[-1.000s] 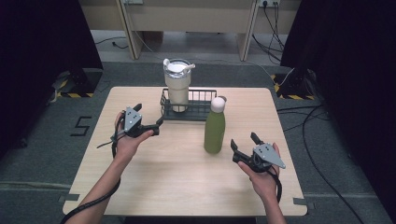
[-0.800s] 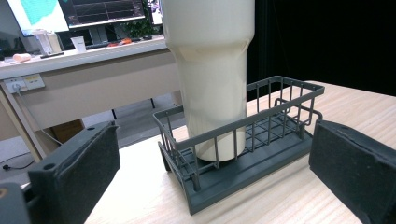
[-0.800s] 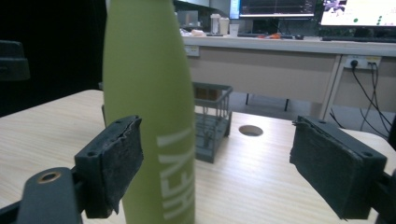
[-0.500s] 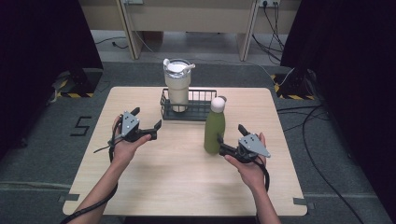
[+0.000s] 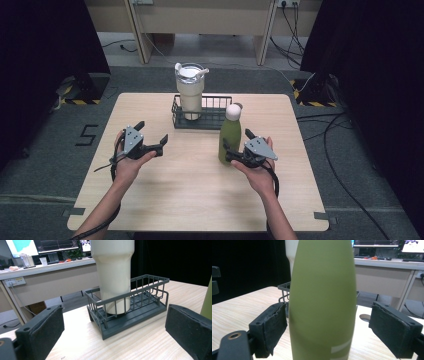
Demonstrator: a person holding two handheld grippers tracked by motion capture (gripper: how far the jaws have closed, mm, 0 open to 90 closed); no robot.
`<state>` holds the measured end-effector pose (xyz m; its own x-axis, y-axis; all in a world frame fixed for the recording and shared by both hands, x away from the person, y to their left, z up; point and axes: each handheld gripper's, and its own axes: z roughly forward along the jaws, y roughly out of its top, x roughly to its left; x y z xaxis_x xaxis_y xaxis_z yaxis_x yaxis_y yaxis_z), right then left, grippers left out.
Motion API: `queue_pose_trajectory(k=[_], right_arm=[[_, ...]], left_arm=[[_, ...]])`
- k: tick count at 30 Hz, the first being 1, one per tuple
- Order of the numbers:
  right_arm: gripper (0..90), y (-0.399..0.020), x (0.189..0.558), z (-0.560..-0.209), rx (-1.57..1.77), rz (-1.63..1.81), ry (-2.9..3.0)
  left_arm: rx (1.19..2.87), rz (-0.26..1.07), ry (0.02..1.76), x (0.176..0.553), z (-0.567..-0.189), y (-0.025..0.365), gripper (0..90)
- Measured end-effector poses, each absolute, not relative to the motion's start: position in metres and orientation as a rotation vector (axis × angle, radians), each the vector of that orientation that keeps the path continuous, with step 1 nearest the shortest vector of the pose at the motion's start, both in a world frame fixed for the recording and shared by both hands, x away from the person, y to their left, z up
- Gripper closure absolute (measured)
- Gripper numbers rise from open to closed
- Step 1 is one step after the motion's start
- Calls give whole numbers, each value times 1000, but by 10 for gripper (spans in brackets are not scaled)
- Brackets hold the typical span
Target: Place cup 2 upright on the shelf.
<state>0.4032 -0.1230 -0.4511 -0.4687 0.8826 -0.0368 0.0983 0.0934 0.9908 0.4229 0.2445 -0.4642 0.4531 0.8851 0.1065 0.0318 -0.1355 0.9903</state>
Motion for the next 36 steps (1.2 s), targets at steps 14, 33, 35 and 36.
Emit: queue_pose_trajectory(k=[14, 33, 35, 36], right_arm=[[167, -111, 418, -456, 979, 1420, 1711], [214, -107, 423, -456, 951, 1400, 1738], [214, -107, 423, -456, 952, 1398, 1742], [214, -107, 423, -456, 949, 1398, 1740]], left_arm=[[1539, 905, 847, 420, -470, 249, 16], [1538, 891, 861, 421, -474, 250, 19], [1537, 891, 862, 421, -474, 250, 19], [1536, 891, 862, 421, -474, 250, 19]])
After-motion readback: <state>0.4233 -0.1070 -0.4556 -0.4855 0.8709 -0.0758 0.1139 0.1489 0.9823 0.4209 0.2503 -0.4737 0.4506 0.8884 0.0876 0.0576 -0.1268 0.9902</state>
